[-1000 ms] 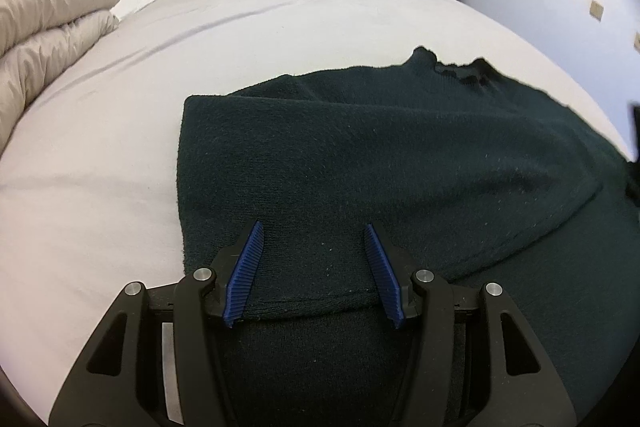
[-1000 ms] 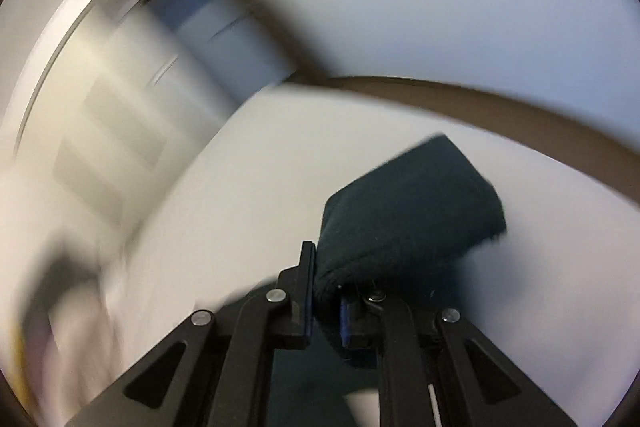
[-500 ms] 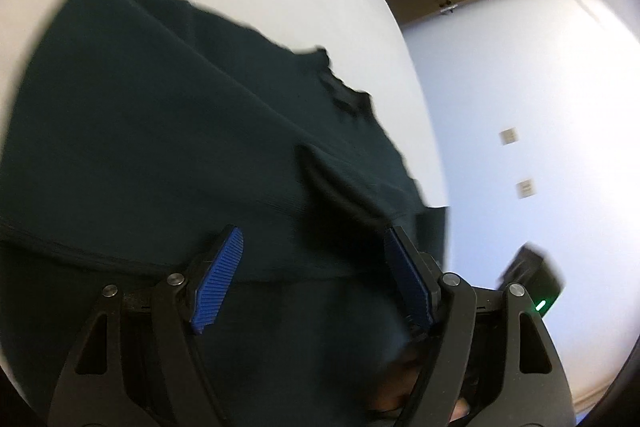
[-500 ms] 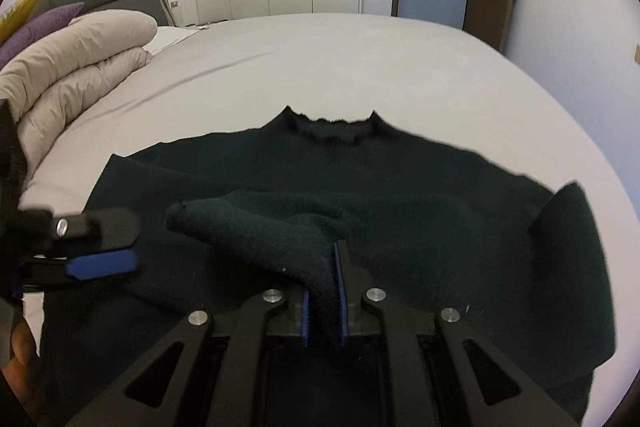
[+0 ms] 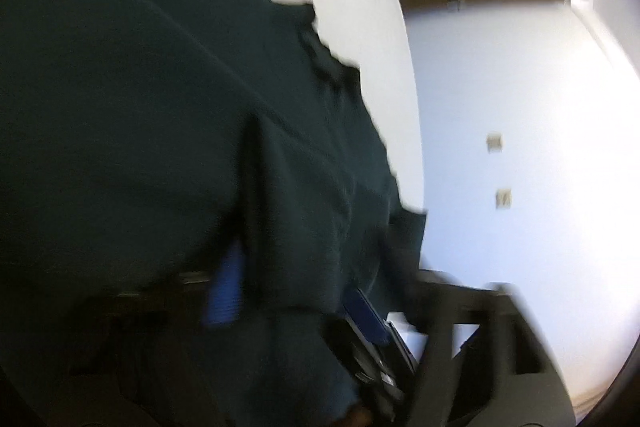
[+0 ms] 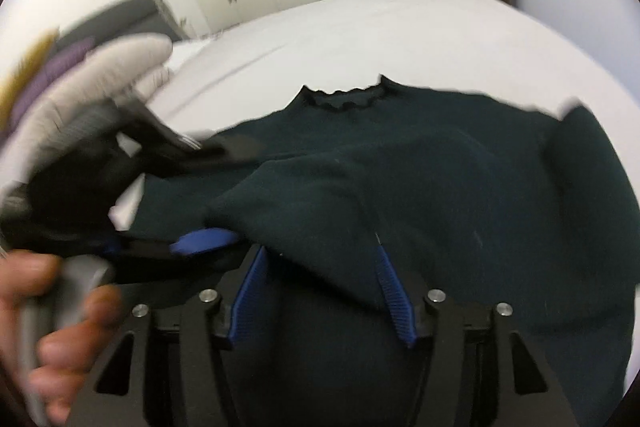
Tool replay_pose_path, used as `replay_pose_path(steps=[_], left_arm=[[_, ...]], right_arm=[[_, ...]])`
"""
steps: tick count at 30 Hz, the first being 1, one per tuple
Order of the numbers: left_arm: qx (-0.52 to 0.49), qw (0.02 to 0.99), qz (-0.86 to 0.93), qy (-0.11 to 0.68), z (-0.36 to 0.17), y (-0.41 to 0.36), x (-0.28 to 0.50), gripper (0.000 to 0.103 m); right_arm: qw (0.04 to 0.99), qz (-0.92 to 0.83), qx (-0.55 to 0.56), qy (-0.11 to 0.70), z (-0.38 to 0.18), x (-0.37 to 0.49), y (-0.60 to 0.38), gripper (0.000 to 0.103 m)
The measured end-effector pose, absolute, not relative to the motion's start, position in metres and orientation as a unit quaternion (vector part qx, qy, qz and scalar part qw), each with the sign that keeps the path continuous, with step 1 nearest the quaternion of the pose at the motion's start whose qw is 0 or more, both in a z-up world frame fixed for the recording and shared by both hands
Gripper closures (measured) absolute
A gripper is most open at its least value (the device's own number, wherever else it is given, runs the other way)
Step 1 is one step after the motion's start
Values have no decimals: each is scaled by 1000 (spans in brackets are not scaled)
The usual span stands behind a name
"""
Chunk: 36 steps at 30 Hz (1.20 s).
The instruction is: Fold small clothes
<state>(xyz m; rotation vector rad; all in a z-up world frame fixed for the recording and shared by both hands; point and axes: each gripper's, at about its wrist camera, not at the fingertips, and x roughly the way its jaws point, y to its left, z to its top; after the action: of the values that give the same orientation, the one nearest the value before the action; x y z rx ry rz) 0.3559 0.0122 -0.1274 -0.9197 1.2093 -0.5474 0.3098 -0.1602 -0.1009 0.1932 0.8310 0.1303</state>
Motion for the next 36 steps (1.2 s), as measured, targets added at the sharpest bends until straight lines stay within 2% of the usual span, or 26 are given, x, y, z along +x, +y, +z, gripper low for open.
replay_pose_path(steps=[2, 3, 4, 11, 15, 21, 26, 36], left_arm=[[-387, 701, -241, 549, -130, 3, 359, 79], [-380, 705, -240, 548, -131, 1, 359, 88], [-374, 712, -236, 546, -130, 1, 358, 93], [-273, 815, -212, 465, -78, 5, 351, 95], [-216, 853, -210, 426, -58, 0, 347, 95], [-181, 869, -187, 421, -73, 14, 348, 95], [-197, 859, -164, 444, -107, 28, 351, 94], [-193, 855, -180, 447, -117, 41, 340, 91]], right_arm=[[898, 74, 181, 394, -99, 288, -188, 43], [892, 76, 213, 392, -99, 282, -199, 43], [882, 74, 258, 387, -101, 273, -216, 43], [785, 18, 542, 301, -142, 225, -323, 43], [764, 25, 577, 286, -144, 239, -329, 40], [756, 8, 608, 243, -145, 262, -349, 40], [713, 21, 677, 178, -160, 263, -378, 41], [714, 34, 680, 165, -162, 272, -377, 44]])
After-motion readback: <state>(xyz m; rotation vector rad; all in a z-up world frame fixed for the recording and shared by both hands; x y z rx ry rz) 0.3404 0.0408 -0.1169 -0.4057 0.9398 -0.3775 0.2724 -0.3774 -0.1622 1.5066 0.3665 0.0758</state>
